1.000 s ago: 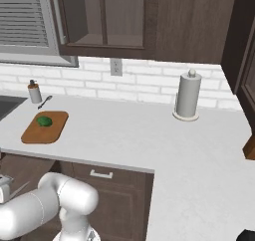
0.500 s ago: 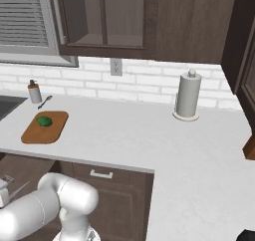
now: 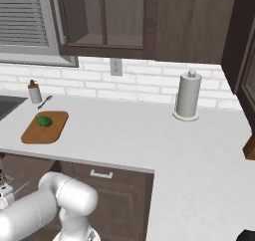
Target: Place the appropriate cutting tool for cutting the broccoli skin on the cutting board.
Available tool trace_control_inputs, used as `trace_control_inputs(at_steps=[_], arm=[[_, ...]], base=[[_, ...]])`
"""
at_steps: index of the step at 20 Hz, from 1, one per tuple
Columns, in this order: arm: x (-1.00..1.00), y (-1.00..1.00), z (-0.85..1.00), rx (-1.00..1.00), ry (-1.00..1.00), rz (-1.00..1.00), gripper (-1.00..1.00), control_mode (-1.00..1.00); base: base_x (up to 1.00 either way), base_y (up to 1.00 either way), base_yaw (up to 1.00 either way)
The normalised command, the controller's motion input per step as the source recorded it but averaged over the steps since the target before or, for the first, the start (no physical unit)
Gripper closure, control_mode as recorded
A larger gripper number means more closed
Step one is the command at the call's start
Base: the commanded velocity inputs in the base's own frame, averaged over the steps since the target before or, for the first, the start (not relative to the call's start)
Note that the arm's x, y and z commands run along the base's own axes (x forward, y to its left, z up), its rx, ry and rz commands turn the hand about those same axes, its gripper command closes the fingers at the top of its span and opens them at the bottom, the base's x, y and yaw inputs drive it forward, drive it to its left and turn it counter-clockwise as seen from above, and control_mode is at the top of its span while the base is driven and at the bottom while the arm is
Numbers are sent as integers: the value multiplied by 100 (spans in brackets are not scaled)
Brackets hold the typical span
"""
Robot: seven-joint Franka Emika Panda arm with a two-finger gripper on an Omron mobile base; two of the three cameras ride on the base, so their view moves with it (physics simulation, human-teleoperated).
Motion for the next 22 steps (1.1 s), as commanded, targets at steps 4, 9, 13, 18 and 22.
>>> trace_control_inputs(at_steps=[4,9,13,18,22], arm=[[33,24,-11,0,-1,0,-100,-100],[22,41,-13,-1,0,0,-100,-100],[11,38,-37,-3,0,0,-100,-100],[0,27,-59,-2,0,0,100,-100],[-7,10,-73,-1,0,0,100,-100]], base=[[0,0,0],[0,0,0],[0,0,0],[0,0,0],[0,0,0]])
